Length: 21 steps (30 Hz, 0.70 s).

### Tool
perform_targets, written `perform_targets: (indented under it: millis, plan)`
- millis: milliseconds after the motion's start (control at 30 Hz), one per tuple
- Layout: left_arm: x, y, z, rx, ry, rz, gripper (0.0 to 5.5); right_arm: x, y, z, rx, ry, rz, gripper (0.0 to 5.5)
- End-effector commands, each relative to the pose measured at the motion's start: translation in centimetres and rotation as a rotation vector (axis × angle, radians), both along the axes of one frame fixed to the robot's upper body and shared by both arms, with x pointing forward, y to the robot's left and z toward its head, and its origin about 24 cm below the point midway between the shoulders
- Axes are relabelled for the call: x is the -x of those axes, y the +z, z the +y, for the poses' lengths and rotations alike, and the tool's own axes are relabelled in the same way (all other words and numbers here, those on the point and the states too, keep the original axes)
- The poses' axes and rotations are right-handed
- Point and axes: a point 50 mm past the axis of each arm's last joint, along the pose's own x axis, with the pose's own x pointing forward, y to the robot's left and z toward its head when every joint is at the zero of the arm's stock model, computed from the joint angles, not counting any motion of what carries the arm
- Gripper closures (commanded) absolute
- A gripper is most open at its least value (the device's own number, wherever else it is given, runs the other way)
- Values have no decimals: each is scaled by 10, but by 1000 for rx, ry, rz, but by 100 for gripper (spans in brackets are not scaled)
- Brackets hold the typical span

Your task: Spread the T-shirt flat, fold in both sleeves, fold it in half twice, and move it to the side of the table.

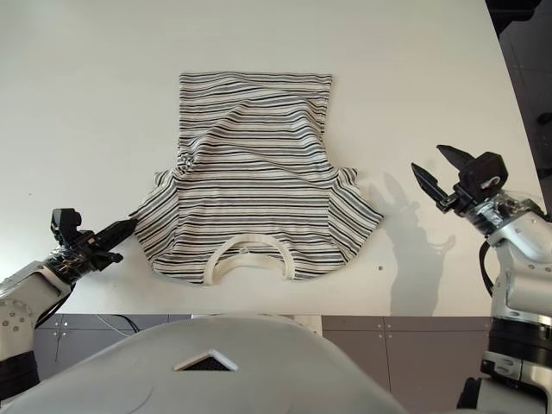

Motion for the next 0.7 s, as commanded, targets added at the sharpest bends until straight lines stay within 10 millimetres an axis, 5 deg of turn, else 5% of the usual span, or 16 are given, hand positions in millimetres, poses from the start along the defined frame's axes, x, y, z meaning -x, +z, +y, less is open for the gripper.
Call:
perform_targets:
  millis: [33, 433, 700]
  plan:
    - [-3, 2, 5, 1, 34, -2, 538, -3, 0, 3, 10, 7, -3, 312]
    - [-3, 20, 17, -19, 41, -46, 538, 4, -5, 3, 5, -18, 1, 312]
    - [-5, 39, -21, -93, -220, -188, 538, 2, -7, 6, 2, -13, -5, 312]
